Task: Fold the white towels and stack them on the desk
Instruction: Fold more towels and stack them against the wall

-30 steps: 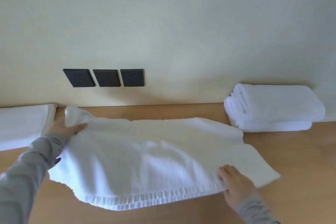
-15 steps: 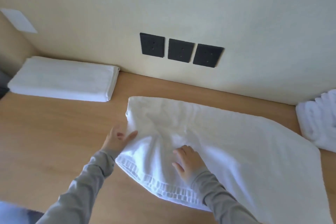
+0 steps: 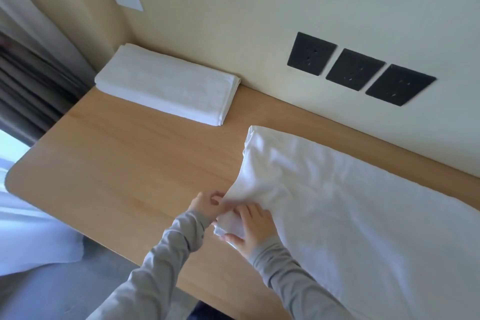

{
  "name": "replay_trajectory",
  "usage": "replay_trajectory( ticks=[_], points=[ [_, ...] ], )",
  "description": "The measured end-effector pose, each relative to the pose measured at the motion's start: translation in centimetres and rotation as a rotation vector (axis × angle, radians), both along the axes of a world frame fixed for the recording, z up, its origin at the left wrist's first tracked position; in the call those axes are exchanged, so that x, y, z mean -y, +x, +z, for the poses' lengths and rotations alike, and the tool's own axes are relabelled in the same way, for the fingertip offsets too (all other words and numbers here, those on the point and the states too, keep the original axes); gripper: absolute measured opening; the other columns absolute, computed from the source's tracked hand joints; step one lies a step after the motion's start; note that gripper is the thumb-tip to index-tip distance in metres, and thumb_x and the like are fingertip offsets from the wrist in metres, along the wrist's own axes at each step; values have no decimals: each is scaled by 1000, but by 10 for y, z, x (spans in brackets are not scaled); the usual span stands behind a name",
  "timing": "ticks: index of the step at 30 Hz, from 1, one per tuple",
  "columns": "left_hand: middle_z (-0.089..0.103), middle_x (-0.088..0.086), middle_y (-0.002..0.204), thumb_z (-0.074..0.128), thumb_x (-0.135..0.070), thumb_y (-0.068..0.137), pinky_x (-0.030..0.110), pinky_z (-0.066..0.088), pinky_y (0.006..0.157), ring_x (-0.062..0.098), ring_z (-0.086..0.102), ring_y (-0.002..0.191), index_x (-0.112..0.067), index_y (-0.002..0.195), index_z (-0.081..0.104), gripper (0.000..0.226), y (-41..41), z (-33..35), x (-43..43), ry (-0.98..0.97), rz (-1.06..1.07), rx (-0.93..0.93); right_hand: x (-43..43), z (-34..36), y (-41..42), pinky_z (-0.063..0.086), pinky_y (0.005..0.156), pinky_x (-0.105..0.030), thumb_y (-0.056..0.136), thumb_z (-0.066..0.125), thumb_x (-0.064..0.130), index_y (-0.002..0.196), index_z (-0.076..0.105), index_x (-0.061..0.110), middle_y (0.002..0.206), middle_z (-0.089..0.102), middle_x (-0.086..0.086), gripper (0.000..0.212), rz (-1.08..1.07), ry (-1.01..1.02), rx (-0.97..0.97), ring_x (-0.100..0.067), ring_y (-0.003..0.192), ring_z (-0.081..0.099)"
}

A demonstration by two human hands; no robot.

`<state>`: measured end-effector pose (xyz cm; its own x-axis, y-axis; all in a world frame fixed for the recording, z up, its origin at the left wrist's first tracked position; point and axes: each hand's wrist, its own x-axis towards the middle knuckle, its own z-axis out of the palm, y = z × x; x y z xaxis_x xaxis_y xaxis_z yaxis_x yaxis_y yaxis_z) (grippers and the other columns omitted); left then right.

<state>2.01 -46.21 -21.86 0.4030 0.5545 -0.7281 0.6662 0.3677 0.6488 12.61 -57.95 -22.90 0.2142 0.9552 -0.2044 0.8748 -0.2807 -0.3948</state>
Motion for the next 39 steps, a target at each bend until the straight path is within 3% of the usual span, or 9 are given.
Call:
replay_trajectory(
  ticks=[2,4,6,9,14,20,34,37,39],
  points=[
    [68,21,89,76,-24,74,43,58,75,35,69,79,-18,105,58,36,-2,-2,-1,-64,30,71,0,0,-4,48,73,-33,65,75,47,95,61,12,92,63,-2,48,-22,75,-29,-24,85,60],
    [67,11,72,69,-16,84,35,57,66,22,64,62,-19,105,56,25,-3,-4,-2,-102,51,101,2,0,-6,50,63,-28,62,78,32,85,61,14,79,62,1,34,-53,140,-28,-22,71,61],
    [66,3,64,66,-15,86,27,53,56,13,61,51,-21,102,56,20,-5,-5,-2,-154,83,118,4,-1,-6,46,61,-26,67,65,22,82,62,17,76,61,5,16,-74,212,-14,-20,67,61],
    [67,3,75,70,-10,82,23,52,55,11,63,60,-25,104,56,29,-13,-7,3,-203,68,131,8,-5,-6,45,67,-22,72,42,18,84,68,16,78,64,4,29,-105,273,-55,-19,68,62],
    [66,9,92,73,5,68,29,56,65,17,67,74,-30,112,51,60,-25,-9,13,-185,-21,127,14,-3,-8,51,55,-21,78,44,13,99,73,14,73,58,-2,36,-131,343,-123,-15,63,56],
    [66,9,65,70,16,71,34,59,62,23,69,66,1,97,63,30,-25,0,9,-280,210,178,17,9,-14,43,52,-18,80,45,1,106,72,10,66,50,-5,39,-171,560,-84,-8,65,40],
    [70,27,83,62,13,81,34,60,65,29,72,71,6,97,65,18,-18,39,12,-408,304,354,19,21,-19,46,59,-22,92,43,20,117,66,9,76,54,-2,35,-116,604,-50,-12,69,49],
    [73,20,82,55,7,88,30,60,68,23,72,73,0,96,68,17,-17,39,10,-455,258,380,21,23,-16,47,63,-21,92,48,32,112,67,7,81,57,-1,37,-97,576,-33,-13,70,54],
    [75,11,83,61,0,86,26,56,71,15,71,75,-9,93,71,15,-16,33,7,-399,131,336,19,27,-8,47,60,-25,93,45,26,98,71,5,75,59,-3,33,-154,595,-40,-15,67,54]
  ],
)
